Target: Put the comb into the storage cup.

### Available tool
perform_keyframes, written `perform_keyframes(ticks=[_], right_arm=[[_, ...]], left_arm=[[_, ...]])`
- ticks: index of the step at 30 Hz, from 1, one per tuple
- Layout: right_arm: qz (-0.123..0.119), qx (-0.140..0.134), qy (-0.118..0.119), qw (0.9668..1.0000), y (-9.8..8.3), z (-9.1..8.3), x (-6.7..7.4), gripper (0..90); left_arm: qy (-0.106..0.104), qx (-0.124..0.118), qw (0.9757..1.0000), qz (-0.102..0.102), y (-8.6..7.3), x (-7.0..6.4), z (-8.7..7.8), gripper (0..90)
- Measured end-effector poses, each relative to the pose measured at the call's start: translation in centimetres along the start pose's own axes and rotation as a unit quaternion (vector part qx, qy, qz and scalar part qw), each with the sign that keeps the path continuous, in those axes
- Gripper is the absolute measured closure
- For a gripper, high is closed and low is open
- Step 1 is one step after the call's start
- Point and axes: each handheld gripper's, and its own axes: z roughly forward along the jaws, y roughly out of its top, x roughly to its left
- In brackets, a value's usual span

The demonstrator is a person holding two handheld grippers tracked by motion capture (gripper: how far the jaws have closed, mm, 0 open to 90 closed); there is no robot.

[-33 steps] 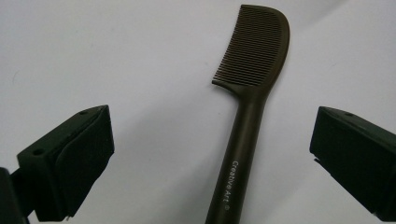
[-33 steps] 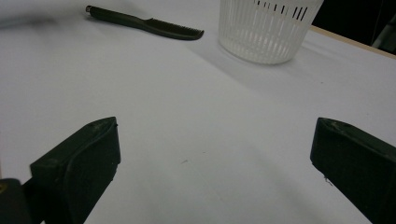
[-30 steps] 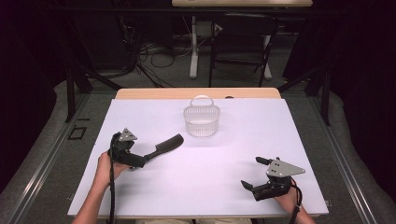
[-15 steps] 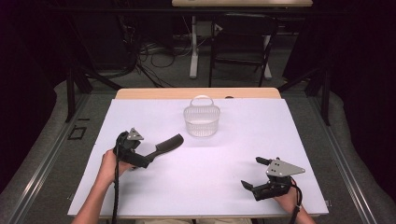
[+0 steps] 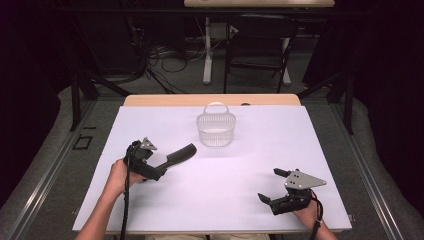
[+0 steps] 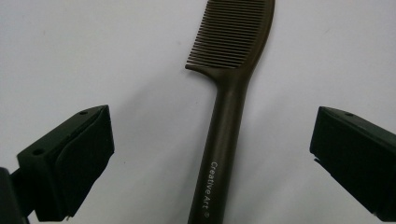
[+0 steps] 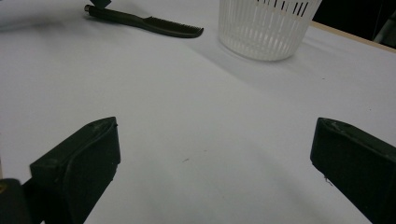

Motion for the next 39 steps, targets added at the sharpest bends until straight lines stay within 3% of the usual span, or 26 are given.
perform_keyframes(ticks=[7,13,30,39], right_arm=[[-0.001,0.003,-0.004,1.0000,-0.1,0.0,-0.2,1.3],[-0.003,0.005,-0.004,1.0000,-0.1,0.0,-0.3,1.3],[-0.002,0.004,-0.002,1.0000,-0.2,-0.1,-0.3,1.3],[-0.003,0.004,-0.002,1.0000,-0.1,-0.2,-0.3,1.3]], left_arm=[[0.005,0.015,0.9998,0.013,0.7,-0.3,0.5,0.0],[0.016,0.043,0.9984,0.031,1.3,-0.7,1.0,2.5],[-0.005,0.087,0.9945,0.058,2.6,-1.3,2.2,50.0],[-0.025,0.116,0.9910,0.062,3.1,-1.0,3.0,63.5]])
